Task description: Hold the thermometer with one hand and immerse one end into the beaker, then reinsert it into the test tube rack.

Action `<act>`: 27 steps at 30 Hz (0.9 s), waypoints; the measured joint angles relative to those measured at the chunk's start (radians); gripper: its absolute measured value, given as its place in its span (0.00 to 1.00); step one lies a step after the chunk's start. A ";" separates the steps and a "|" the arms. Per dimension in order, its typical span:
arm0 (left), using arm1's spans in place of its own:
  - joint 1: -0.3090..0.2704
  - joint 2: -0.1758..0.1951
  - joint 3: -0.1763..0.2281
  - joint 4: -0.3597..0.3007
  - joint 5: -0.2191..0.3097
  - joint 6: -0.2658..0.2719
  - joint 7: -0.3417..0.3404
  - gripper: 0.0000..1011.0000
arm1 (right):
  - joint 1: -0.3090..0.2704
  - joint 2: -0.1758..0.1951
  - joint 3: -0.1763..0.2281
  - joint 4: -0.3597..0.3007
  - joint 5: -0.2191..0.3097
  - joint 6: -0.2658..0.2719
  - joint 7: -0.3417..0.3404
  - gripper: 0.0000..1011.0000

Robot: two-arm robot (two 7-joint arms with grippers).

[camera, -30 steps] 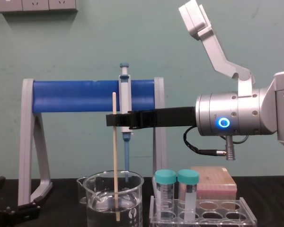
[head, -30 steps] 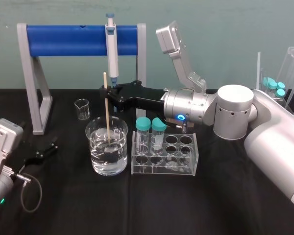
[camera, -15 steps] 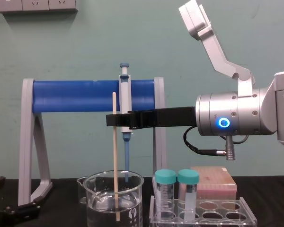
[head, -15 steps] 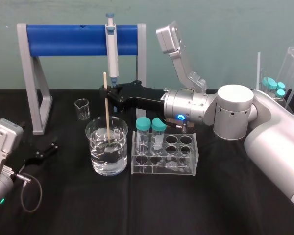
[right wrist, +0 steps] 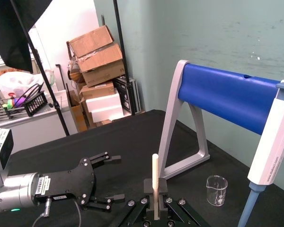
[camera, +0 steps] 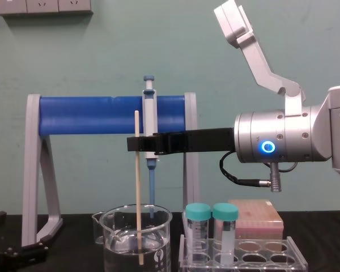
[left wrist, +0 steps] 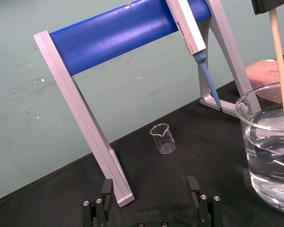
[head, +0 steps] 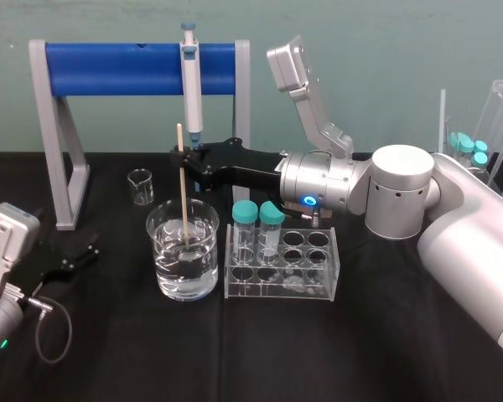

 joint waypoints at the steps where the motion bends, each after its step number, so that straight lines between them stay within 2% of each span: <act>1: 0.000 0.000 0.000 0.000 0.000 0.000 0.000 0.99 | 0.000 0.000 0.000 0.000 0.000 0.000 0.000 0.05; 15: 0.000 0.000 0.000 0.000 0.000 0.000 0.000 0.99 | -0.001 0.000 0.009 -0.002 0.003 -0.013 0.017 0.05; 22: 0.000 0.000 0.000 0.000 0.000 0.000 0.000 0.99 | -0.001 0.013 0.035 -0.031 0.022 -0.031 0.028 0.05; 27: 0.000 0.000 0.000 0.000 0.000 0.000 0.000 0.99 | 0.000 0.033 0.069 -0.071 0.060 -0.012 0.023 0.05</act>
